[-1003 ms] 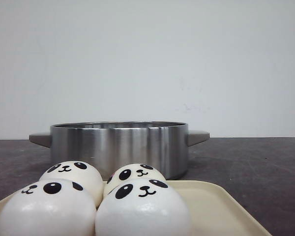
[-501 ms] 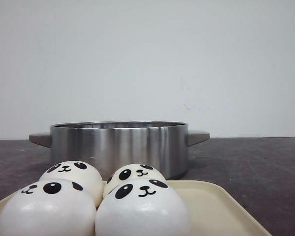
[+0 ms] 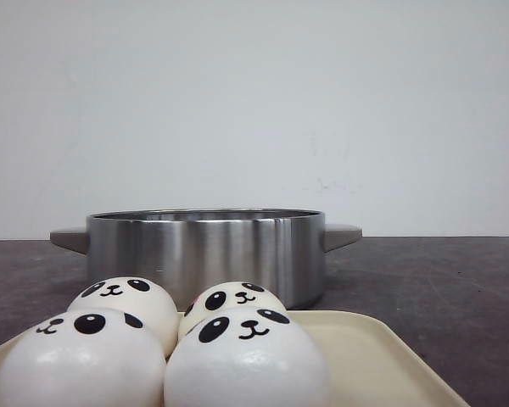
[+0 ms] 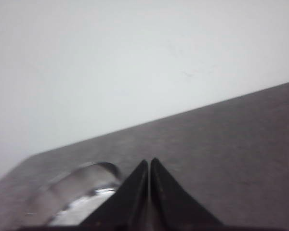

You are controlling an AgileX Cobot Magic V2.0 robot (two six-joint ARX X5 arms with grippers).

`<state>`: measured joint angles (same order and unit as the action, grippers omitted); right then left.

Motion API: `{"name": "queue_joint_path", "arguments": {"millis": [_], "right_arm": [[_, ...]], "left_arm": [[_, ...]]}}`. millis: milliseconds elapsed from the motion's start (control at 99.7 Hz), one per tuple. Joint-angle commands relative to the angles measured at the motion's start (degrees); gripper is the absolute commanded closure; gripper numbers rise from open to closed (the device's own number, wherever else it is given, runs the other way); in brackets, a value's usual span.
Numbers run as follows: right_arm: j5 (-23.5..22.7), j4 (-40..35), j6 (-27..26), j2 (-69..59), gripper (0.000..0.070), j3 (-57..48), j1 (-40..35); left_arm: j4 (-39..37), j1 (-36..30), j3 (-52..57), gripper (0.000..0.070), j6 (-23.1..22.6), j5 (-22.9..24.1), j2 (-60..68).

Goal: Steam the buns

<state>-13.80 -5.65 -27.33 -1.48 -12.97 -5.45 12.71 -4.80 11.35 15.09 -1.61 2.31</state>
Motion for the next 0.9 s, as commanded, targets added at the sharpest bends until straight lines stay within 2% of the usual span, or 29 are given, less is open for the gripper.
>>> {"name": "queue_joint_path", "arguments": {"millis": [0,140,241,321,421,461,501,511,521,541,571,602,642,672,762,892], "right_arm": [[-0.63,-4.28,0.07,-1.79,0.0694,-6.51,-0.04],[-2.19,-13.59,9.38,-9.44,0.0694,-21.14,-0.02],[-2.84,-19.19,15.52,-15.45,0.0694,-31.39,-0.02],[-2.78,-22.32,17.97,-19.04,0.0694,-37.24,-0.02],[-2.97,-23.96,19.04,-22.21,0.0694,-42.07,-0.02],[-3.23,-23.98,19.04,-22.86,0.0693,-42.99,-0.02],[-4.13,-23.74,18.99,-23.26,0.0685,-43.50,-0.02],[-4.44,-23.65,18.99,-23.28,0.0674,-43.54,-0.02],[-4.70,-23.63,18.99,-23.32,0.0656,-43.60,-0.02],[-5.14,-23.56,18.97,-23.43,0.0598,-43.65,-0.04],[-5.79,-23.54,18.93,-23.50,0.0467,-43.65,-0.02],[-5.92,-23.63,18.82,-23.50,0.0301,-43.65,-0.04],[-5.92,-23.87,18.45,-23.50,0.0091,-43.65,-0.02],[-5.92,-24.00,18.14,-23.50,0.0000,-43.65,-0.02],[-7.82,-23.80,17.00,-23.54,0.0000,-43.65,-0.04],[-10.71,-24.09,14.82,-25.57,0.0000,-43.65,-0.04]], "left_arm": [[1.53,-0.17,5.81,0.0696,0.42,-2.08,2.08],[8.28,-1.14,18.18,0.0696,-0.13,-2.99,10.91],[11.23,-1.86,27.89,0.0696,-3.82,-4.79,18.71],[12.48,-2.14,35.01,0.0696,-5.88,-5.31,24.30],[14.34,-2.14,42.53,0.0693,-5.99,-6.32,29.92],[15.10,-2.14,45.20,0.0639,-5.70,-6.43,31.78],[16.15,-2.14,47.58,0.0503,-5.11,-6.40,33.27],[16.52,-2.14,48.37,0.0432,-4.92,-6.40,33.75],[16.63,-2.14,48.61,0.0407,-4.90,-6.40,33.92],[17.05,-2.14,49.53,0.0302,-4.92,-6.43,34.49],[17.68,-2.14,50.80,0.0146,-4.92,-6.43,35.19],[18.16,-2.14,51.82,0.0014,-4.85,-6.45,35.74],[18.84,-2.14,52.72,0.0000,-4.42,-6.75,36.13],[19.34,-2.14,53.13,0.0000,-4.11,-7.34,36.26],[20.48,-2.34,53.20,0.0000,-2.71,-9.53,36.20],[24.15,-3.72,53.13,0.0000,0.20,-10.08,36.26]]}}
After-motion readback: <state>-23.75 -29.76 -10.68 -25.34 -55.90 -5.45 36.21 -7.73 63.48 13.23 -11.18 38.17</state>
